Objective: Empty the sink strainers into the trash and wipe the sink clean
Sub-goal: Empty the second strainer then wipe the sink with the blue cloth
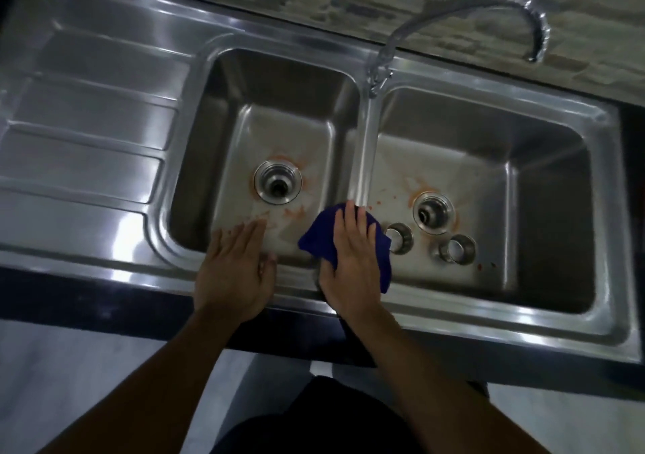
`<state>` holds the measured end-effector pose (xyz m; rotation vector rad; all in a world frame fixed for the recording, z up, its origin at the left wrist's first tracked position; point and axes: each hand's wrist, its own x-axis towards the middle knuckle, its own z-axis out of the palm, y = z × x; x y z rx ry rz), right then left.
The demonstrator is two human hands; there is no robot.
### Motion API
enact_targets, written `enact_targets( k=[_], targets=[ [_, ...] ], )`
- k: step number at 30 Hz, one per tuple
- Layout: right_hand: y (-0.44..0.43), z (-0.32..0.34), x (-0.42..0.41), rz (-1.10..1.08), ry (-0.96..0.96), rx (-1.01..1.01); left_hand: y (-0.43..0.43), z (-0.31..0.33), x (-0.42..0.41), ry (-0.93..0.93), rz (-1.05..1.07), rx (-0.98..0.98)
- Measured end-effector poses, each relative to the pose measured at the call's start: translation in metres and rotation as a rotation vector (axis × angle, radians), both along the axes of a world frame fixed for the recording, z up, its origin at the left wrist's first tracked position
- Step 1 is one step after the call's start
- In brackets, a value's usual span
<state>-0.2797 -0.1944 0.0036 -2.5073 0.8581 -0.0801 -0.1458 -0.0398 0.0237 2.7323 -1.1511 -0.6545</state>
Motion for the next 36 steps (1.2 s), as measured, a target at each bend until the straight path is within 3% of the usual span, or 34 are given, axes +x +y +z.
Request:
enact_targets(
  k=[12, 15, 23, 29, 36],
  targets=[
    [-0.149, -0.011, 0.134, -0.062, 0.014, -0.170, -0.003, -0.005, -0.001, -0.041, -0.043, -0.008],
    [-0.142, -0.009, 0.131, -0.079, -0.023, -0.159, -0.004, -0.004, -0.001, -0.034, -0.046, 0.018],
    [-0.041, -0.013, 0.029, -0.059, -0.192, -0.029, -0.003, -0.002, 0.001, -0.007, -0.050, 0.018],
    [-0.091, -0.008, 0.069, -0.002, -0.187, -0.057, -0.004, 0.003, 0.000, -0.001, -0.034, 0.013],
    [-0.161, -0.004, 0.131, 0.020, -0.049, -0.098, 0.001, -0.006, 0.001, -0.014, -0.034, -0.029]
  ],
)
